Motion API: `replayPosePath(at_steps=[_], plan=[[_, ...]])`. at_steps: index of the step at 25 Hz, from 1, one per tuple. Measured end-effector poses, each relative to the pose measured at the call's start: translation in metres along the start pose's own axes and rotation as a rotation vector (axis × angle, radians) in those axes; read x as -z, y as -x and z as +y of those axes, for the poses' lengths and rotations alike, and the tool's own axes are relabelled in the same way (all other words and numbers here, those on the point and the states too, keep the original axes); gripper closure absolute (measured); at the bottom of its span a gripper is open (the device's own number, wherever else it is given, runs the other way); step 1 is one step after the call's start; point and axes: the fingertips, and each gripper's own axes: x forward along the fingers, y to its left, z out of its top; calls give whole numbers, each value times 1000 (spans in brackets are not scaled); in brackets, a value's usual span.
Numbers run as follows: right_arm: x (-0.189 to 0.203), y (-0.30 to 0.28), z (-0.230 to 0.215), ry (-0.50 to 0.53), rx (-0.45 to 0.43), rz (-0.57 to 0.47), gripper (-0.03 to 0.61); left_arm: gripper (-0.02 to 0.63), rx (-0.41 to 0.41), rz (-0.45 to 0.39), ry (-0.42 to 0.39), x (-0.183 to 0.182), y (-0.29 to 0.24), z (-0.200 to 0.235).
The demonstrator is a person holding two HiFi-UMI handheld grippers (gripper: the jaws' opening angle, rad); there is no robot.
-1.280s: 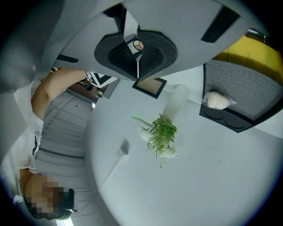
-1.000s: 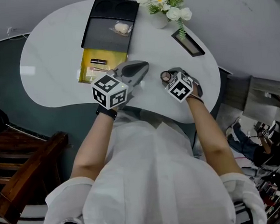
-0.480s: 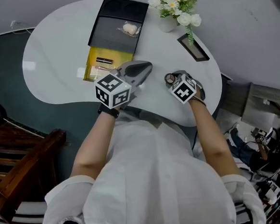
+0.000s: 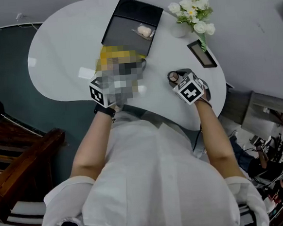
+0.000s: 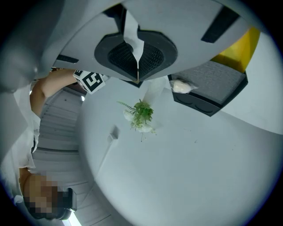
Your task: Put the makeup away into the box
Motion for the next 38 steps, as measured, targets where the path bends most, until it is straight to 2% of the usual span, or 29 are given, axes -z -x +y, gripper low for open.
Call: replayPosePath(at_steps=[14, 22, 28, 38], plan=[[-111, 5, 32, 136, -26, -58, 368, 591, -119, -83, 15, -19, 83, 50], [-163, -16, 65, 276, -68, -52, 368, 591, -168, -103, 24, -22, 122, 72], [-178, -44, 73, 351, -58, 6, 368, 591, -180, -100, 24, -21, 142, 81], [-177, -74, 65, 368, -12, 65, 368, 591, -168, -86, 25, -23, 151, 89]])
